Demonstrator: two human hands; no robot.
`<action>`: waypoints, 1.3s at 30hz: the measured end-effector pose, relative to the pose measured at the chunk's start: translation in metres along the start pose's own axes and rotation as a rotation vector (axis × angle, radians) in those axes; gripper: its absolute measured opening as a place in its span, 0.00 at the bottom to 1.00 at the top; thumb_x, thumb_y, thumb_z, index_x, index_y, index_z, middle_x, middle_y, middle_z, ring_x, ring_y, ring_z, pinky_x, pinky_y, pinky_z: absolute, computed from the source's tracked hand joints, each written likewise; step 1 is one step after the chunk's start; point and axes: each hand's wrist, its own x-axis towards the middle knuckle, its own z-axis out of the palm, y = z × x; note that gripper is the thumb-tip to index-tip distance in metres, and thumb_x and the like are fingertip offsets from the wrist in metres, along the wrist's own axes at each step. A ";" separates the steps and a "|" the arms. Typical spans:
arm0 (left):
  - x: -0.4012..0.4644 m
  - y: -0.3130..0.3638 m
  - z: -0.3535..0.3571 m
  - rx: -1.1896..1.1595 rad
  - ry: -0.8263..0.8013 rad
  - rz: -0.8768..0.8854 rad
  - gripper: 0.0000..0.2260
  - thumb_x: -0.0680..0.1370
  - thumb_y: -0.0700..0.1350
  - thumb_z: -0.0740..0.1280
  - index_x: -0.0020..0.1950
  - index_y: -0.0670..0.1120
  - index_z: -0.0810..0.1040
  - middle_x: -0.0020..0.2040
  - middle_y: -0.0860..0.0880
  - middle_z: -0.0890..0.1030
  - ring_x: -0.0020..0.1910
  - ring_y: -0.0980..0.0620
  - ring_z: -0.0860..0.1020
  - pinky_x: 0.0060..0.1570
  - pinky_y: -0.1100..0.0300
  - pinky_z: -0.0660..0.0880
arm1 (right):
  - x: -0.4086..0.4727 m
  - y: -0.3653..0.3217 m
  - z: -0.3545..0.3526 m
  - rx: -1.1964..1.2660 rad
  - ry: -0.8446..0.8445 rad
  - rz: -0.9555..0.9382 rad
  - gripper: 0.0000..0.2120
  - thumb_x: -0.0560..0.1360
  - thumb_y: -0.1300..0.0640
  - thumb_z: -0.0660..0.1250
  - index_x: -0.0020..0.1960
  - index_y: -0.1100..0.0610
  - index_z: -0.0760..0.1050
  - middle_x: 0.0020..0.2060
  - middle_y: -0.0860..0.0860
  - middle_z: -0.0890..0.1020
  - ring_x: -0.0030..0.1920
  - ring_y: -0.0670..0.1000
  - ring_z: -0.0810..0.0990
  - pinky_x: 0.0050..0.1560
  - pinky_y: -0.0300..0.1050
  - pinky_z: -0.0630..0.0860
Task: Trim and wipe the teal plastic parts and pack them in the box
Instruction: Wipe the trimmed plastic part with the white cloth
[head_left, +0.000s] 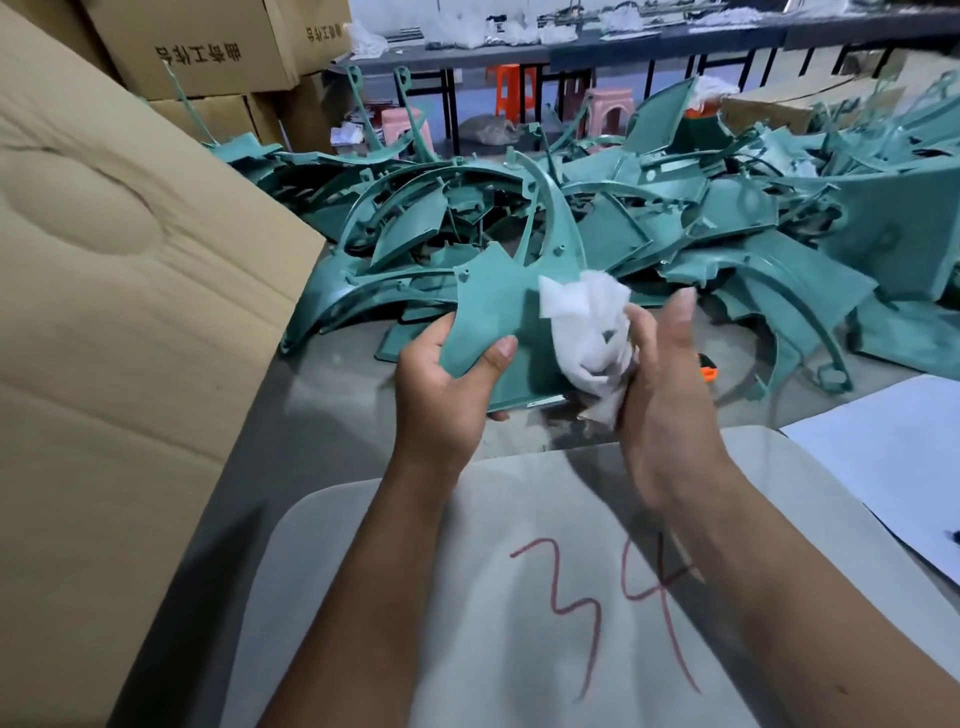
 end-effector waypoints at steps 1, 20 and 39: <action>0.000 -0.001 -0.001 0.000 0.009 0.022 0.10 0.77 0.38 0.74 0.55 0.51 0.83 0.52 0.51 0.87 0.51 0.51 0.86 0.48 0.60 0.80 | 0.002 -0.001 -0.002 0.080 -0.017 0.000 0.35 0.72 0.24 0.61 0.64 0.49 0.81 0.59 0.55 0.86 0.58 0.55 0.86 0.51 0.51 0.84; 0.006 0.017 -0.033 0.068 -0.395 -0.219 0.09 0.76 0.38 0.74 0.55 0.49 0.85 0.47 0.43 0.87 0.36 0.48 0.84 0.23 0.59 0.75 | 0.001 -0.007 -0.014 -0.339 0.137 -0.337 0.02 0.80 0.59 0.72 0.51 0.58 0.81 0.41 0.44 0.85 0.42 0.43 0.81 0.44 0.40 0.78; -0.007 0.004 0.024 -0.403 0.102 -0.399 0.19 0.68 0.51 0.76 0.58 0.49 0.83 0.57 0.48 0.86 0.56 0.48 0.85 0.55 0.45 0.82 | 0.001 -0.013 -0.002 0.356 0.345 0.005 0.22 0.75 0.73 0.70 0.69 0.68 0.76 0.64 0.65 0.81 0.64 0.67 0.80 0.66 0.66 0.77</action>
